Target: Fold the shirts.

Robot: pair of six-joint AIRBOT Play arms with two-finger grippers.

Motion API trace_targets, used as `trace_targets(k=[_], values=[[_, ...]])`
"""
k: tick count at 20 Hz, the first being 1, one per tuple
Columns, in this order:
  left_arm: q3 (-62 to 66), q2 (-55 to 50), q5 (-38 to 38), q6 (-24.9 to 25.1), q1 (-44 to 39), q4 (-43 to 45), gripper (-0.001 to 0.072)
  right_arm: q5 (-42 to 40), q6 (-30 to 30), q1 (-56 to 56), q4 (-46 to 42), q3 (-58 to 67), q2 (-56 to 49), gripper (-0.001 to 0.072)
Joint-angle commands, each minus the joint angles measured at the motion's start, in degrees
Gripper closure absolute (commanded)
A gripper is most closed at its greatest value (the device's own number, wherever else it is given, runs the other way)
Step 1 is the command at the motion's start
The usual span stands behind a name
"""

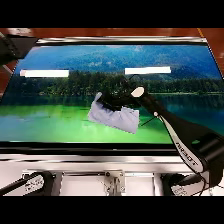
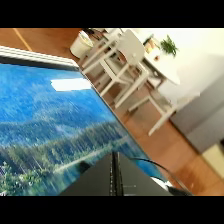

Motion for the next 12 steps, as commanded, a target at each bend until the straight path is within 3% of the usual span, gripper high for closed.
trace_targets(k=[1, 3, 5, 6, 7, 10, 11, 12], values=[[0.0, 4.0, -8.63, -0.37, 4.09, 0.2, 0.0667, 3.82, -4.31, -0.15, 5.88, 0.0, -3.87, 0.0171], [-0.81, 3.96, -9.14, -0.35, 3.74, 0.2, 0.0667, 10.78, -3.76, -3.78, 2.58, 0.0, -2.1, 0.0267], [-2.62, 3.96, -9.07, -0.17, 3.65, 0.2, 0.0667, 17.94, -1.55, -8.09, -4.57, 0.0, 1.01, 0.0286], [-3.69, 3.96, -9.09, -0.2, 3.61, 0.2, 0.0667, 22.21, -0.68, -10.47, -9.57, 0.0, 2.93, 0.0247], [-4.79, 3.96, -9.2, -0.22, 3.61, 0.2, 0.0667, 26.34, 0.68, -12.68, -15.41, 0.0, 4.81, 0.0145], [-7.39, 3.96, -9.2, -0.22, 3.61, 0.2, 0.0667, 36.76, 7.52, -19.34, -39.6, -0.02, 9.86, 0.0101], [-8.0, 3.96, -9.22, -0.42, 3.61, 0.2, 0.0667, 38.27, 11.06, -21.35, -46.27, -0.15, 10.62, 0.0024], [-8.33, 3.98, -9.25, -0.46, 3.54, 0.2, 0.0667, 38.18, 13.29, -23.02, -48.17, -0.79, 10.78, 0.0024]])
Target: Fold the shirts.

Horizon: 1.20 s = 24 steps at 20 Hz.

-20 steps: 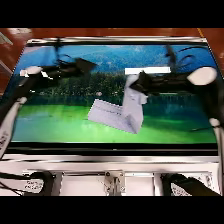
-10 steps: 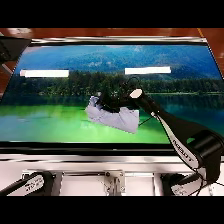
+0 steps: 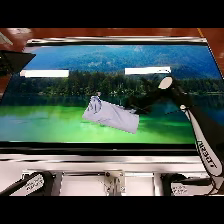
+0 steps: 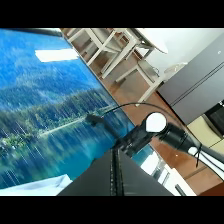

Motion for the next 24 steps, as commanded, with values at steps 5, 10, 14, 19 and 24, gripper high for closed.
trace_targets(k=[5, 10, 14, 19, 24], values=[[-1.77, 0.15, 0.17, -1.14, 0.0, 1.9, 0.0668, -8.04, 5.64, -6.84, -3.89, -12.2, 1.4, 0.0024], [-1.77, 0.17, 1.79, -7.21, -0.09, 10.4, 0.0668, -12.02, -1.86, -4.96, 9.09, -14.88, -5.05, 0.0024], [-1.77, 0.46, 2.01, -7.21, -1.36, 10.4, 0.0668, -18.49, -1.97, -1.11, 10.82, -14.6, -7.21, 0.0479], [-1.77, 0.68, 2.05, -7.17, -3.5, 10.45, 0.0668, -18.21, -16.48, -4.85, 15.15, -4.02, -1.05, 0.0643], [-1.77, 0.68, 2.64, -7.17, -6.73, 10.78, 0.0668, -11.19, -12.39, -18.53, 12.79, 11.39, 5.77, 0.0644]])
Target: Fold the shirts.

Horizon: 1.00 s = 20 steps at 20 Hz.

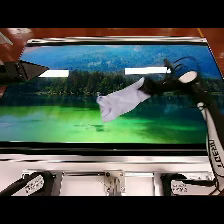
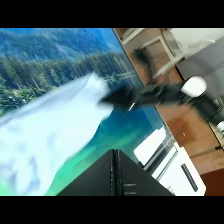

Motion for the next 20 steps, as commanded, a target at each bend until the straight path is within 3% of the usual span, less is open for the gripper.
trace_targets(k=[1, 5, 11, 15, 20], values=[[-0.02, 0.04, 0.26, -0.09, -2.01, 0.92, 0.0668, 6.4, 3.45, -11.21, -1.62, 9.31, 3.52, 0.0644], [-0.04, 0.04, -0.81, -0.39, -2.6, 1.53, 0.0668, 18.53, 6.8, -28.7, -4.55, 10.91, 3.5, 0.0644], [-0.04, 0.04, -1.11, -2.45, -4.26, 1.55, 0.0668, 28.89, 11.76, -48.57, -27.32, 10.84, 3.5, 0.0643], [-0.04, 0.04, -1.01, -2.45, -8.74, 2.47, 0.0667, 30.77, 13.35, -55.47, -36.06, 5.62, 3.8, 0.0643], [-0.04, 0.02, -0.46, -2.43, -14.03, 4.81, 0.0668, 24.09, 15.96, -60.3, -40.83, -16.13, 10.19, 0.0643]])
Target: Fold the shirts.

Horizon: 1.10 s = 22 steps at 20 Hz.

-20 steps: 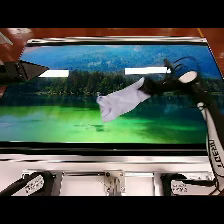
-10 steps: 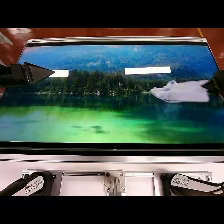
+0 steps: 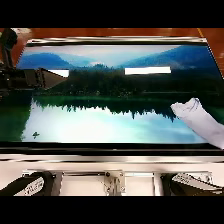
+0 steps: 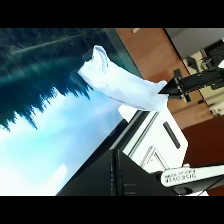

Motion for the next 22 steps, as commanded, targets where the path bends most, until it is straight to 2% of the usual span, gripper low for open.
trace_targets(k=[1, 5, 9, 10, 11, 12, 13, 15, 16, 17, 19, 20, 22], values=[[-0.02, -0.02, 1.51, -0.04, -3.56, 2.99, 0.0668, -4.81, 2.69, -4.04, -3.69, -15.41, 5.2, 0.0643], [-0.02, -0.33, 4.98, -0.07, -5.46, 5.81, 0.0668, -11.85, 5.11, -4.66, -3.72, -29.29, 12.35, 0.0643], [-0.02, -0.35, 4.81, -0.07, -5.57, 5.86, 0.0668, -14.93, 6.51, -4.66, -7.61, -33.88, 13.68, 0.0642], [-0.02, -0.39, 4.83, -0.07, -5.57, 5.86, 0.0668, -16.09, 6.62, -4.66, -7.28, -33.97, 13.68, 0.0595], [-0.02, -0.44, 4.83, -0.04, -5.57, 5.86, 0.0668, -16.04, 5.81, -4.66, -6.86, -33.83, 13.79, 0.0417], [-0.02, -0.52, 5.07, -0.04, -5.57, 6.08, 0.0668, -14.23, 3.87, -4.66, -6.91, -33.59, 14.08, 0.019], [-0.02, -0.57, 5.68, -0.07, -5.57, 7.08, 0.0668, -10.6, 0.55, -4.63, -6.91, -32.89, 14.84, 0.0071], [-0.02, -0.59, 8.28, -0.79, -5.7, 12.39, 0.0668, -2.1, -5.79, -4.59, -11.82, -29.75, 16.85, 0.0071], [-0.02, -0.61, 9.9, -2.91, -5.79, 16.0, 0.0668, 1.38, -5.77, -4.59, -16.48, -27.04, 18.12, 0.0072], [-0.02, -0.61, 11.3, -4.96, -5.92, 19.52, 0.0668, 1.81, -2.8, -4.59, -17.55, -24.2, 19.52, 0.0072], [0.0, -0.87, 13.49, -9.42, -6.43, 26.69, 0.0669, -1.7, -1.88, -3.76, -6.25, -16.83, 22.73, 0.0072], [0.26, -1.11, 13.75, -12.94, -7.52, 33.77, 0.067, -6.64, -1.31, -2.45, 2.58, -13.07, 24.46, 0.0073], [1.18, -2.12, 12.9, -23.32, -11.96, 53.62, 0.067, -21.49, -0.76, 2.43, 21.79, -8.59, 27.17, 0.0074]])
